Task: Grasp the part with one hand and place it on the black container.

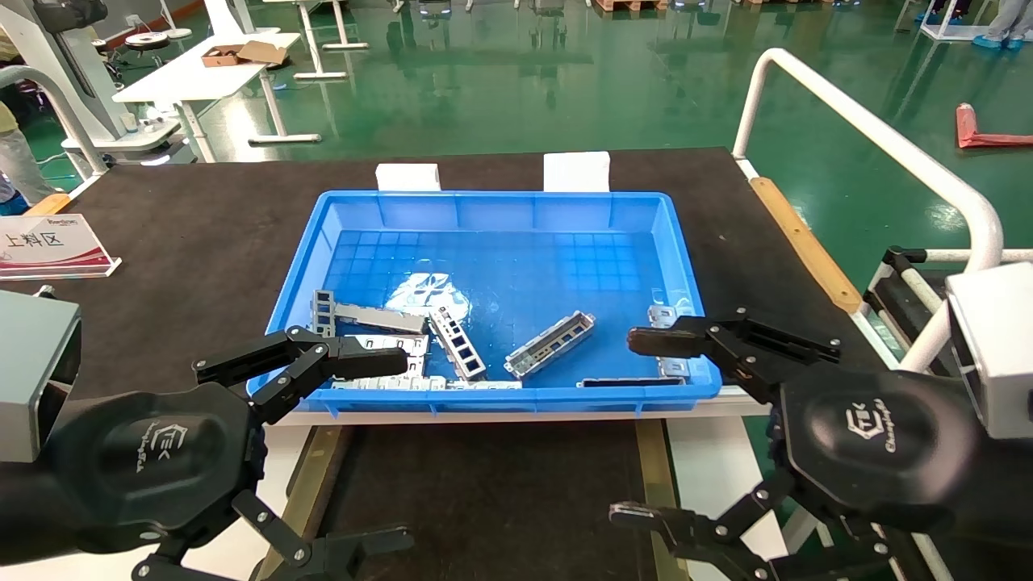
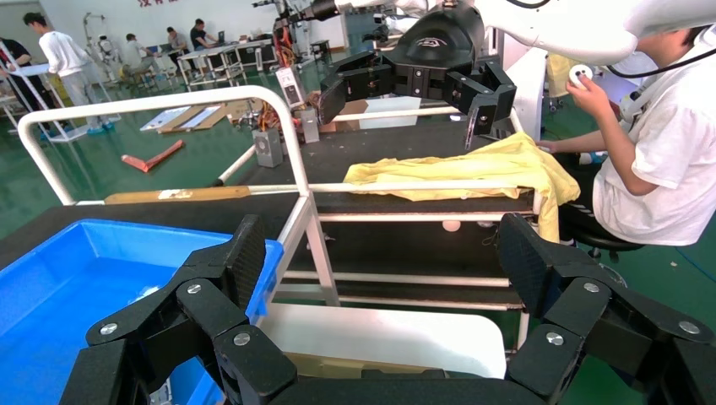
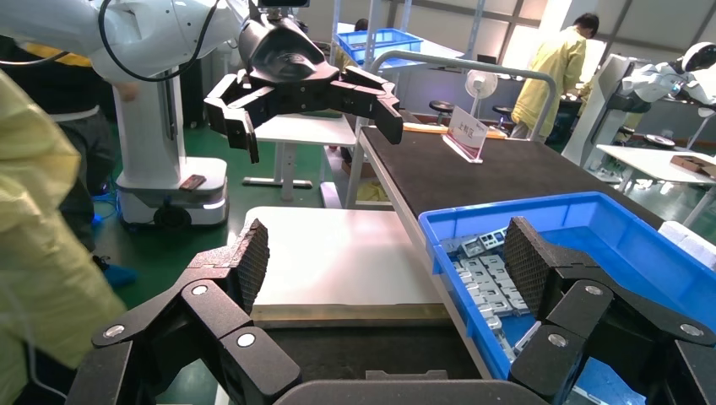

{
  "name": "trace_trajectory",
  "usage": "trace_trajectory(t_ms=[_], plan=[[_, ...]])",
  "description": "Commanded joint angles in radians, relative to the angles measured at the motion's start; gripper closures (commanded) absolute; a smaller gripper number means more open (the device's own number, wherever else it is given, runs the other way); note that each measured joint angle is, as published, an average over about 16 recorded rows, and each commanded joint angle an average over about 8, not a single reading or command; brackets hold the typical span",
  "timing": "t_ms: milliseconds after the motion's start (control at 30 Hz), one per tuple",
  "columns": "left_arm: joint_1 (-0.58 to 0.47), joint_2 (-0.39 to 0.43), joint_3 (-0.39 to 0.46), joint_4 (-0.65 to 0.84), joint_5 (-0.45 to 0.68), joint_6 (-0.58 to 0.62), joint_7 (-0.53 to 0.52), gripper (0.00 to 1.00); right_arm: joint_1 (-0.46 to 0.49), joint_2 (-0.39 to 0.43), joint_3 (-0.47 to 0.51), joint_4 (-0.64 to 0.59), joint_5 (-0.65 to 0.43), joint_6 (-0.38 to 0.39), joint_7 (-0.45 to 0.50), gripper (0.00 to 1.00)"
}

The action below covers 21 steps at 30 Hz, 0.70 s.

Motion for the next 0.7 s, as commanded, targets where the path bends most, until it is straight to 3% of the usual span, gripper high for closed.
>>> trace_trajectory(t_ms=[33, 700], plan=[[0.000, 0.000, 0.000, 0.000, 0.000, 0.000, 0.000, 0.00, 0.000, 0.000, 0.000, 0.000, 0.000, 0.000, 0.000, 0.00], [0.000, 0.000, 0.000, 0.000, 0.000, 0.000, 0.000, 0.00, 0.000, 0.000, 0.000, 0.000, 0.000, 0.000, 0.000, 0.00]])
